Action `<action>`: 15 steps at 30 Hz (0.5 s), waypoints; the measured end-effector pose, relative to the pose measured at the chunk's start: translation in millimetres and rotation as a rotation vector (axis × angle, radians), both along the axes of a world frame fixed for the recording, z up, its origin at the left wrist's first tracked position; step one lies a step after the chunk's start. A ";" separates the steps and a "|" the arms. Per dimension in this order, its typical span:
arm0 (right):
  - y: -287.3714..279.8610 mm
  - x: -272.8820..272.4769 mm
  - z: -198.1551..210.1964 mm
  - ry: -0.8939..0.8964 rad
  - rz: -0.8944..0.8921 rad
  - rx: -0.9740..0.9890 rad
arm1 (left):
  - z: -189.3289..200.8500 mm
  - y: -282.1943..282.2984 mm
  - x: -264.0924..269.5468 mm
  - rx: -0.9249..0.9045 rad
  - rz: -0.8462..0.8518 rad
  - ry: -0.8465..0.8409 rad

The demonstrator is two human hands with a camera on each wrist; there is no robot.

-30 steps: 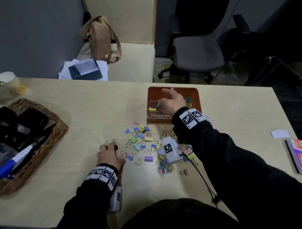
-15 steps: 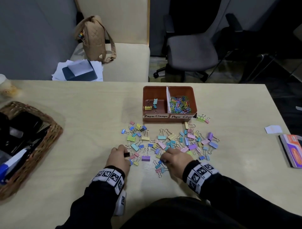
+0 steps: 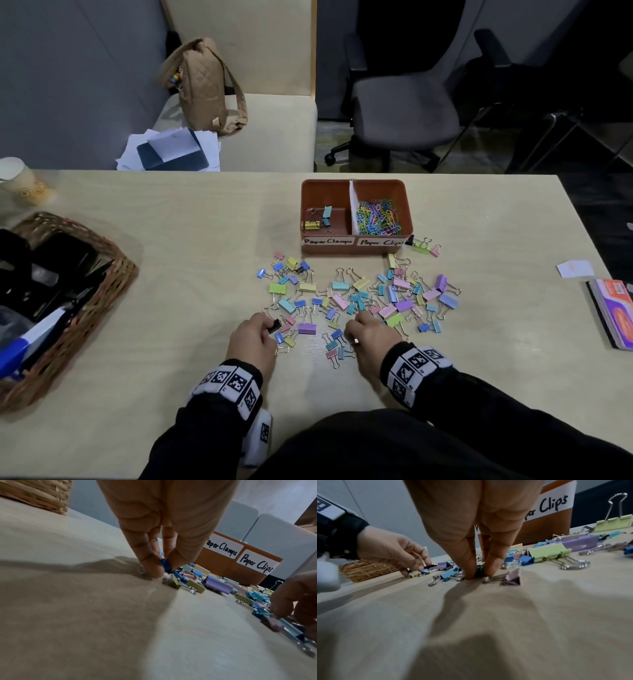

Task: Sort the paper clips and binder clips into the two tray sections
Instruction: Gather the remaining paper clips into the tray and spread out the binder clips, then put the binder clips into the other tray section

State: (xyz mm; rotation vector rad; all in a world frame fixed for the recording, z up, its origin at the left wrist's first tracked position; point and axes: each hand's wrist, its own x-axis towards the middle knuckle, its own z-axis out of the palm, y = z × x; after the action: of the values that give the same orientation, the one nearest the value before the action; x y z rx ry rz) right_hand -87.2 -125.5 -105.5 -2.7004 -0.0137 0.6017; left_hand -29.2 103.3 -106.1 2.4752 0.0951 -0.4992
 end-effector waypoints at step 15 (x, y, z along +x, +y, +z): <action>2.2 -5.2 -2.0 -0.027 -0.013 -0.045 | 2.8 -6.8 -3.6 0.040 -0.098 -0.006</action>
State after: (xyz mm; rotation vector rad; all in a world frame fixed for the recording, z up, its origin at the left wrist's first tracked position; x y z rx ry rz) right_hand -92.4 -123.3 -107.6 -2.7503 0.0107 0.5677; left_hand -32.8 96.5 -103.3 2.5293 -0.0196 -0.5357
